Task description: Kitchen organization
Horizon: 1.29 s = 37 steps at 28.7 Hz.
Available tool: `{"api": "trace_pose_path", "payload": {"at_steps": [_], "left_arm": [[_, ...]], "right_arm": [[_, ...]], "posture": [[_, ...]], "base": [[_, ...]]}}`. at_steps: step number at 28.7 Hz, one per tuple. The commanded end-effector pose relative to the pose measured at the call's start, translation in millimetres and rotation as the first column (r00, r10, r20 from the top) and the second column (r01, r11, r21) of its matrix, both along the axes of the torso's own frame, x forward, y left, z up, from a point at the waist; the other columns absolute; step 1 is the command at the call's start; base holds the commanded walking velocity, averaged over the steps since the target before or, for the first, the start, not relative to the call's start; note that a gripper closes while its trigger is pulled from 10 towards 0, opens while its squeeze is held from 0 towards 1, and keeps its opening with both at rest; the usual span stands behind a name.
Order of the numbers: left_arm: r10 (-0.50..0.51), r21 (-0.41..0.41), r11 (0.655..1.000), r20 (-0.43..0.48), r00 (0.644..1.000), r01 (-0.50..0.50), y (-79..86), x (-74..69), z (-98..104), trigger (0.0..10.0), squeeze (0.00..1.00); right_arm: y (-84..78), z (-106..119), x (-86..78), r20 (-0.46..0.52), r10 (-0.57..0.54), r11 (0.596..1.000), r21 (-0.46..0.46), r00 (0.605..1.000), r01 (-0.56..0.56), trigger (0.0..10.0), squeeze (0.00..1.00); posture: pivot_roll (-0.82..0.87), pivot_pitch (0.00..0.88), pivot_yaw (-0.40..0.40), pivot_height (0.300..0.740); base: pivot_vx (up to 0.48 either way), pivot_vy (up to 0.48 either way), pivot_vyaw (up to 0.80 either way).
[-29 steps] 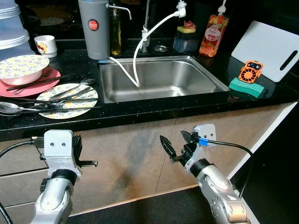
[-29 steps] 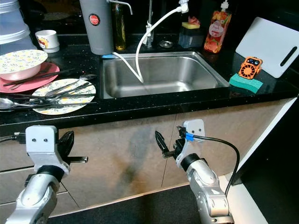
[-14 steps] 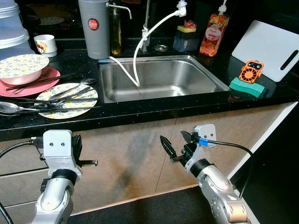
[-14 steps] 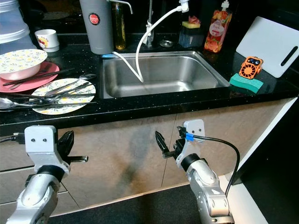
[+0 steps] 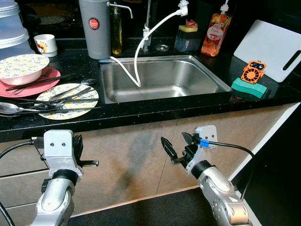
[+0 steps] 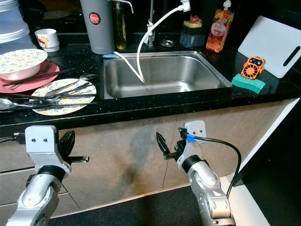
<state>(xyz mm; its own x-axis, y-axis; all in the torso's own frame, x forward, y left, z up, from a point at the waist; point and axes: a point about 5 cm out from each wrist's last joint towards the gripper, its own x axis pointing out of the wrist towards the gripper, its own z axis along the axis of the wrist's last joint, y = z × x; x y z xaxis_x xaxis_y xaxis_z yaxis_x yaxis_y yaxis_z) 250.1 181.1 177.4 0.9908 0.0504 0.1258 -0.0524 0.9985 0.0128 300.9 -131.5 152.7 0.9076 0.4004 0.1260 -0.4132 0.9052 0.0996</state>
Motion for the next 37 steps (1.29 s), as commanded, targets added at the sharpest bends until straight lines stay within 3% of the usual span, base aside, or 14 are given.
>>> {"api": "trace_pose_path", "payload": {"at_steps": [1,20,37], "left_arm": [[-0.009,-0.02,1.0,-0.015,1.0,0.009,-2.1,0.1,-5.0,10.0,0.0],[-0.02,-0.026,0.999,-0.011,1.0,0.02,-4.2,0.3,-3.9,10.0,0.0],[0.007,-0.039,0.999,-0.028,1.0,-0.009,-4.4,1.1,-6.1,10.0,0.0]], "right_arm": [[0.0,-0.7,-1.2,-0.01,0.001,1.0,0.006,1.0,-0.001,10.0,0.0],[0.3,-1.6,-2.2,-0.014,0.007,1.0,0.004,1.0,-0.007,10.0,0.0],[1.9,-1.9,-3.9,-0.021,0.028,1.0,-0.003,0.999,-0.028,10.0,0.0]], "posture": [[-0.04,0.124,-0.039,0.74],[-0.04,0.121,-0.041,0.74],[-0.05,0.102,-0.051,0.74]], "base": [[-0.326,0.0,0.0],[-0.38,0.0,0.0],[0.0,0.0,0.0]]}}
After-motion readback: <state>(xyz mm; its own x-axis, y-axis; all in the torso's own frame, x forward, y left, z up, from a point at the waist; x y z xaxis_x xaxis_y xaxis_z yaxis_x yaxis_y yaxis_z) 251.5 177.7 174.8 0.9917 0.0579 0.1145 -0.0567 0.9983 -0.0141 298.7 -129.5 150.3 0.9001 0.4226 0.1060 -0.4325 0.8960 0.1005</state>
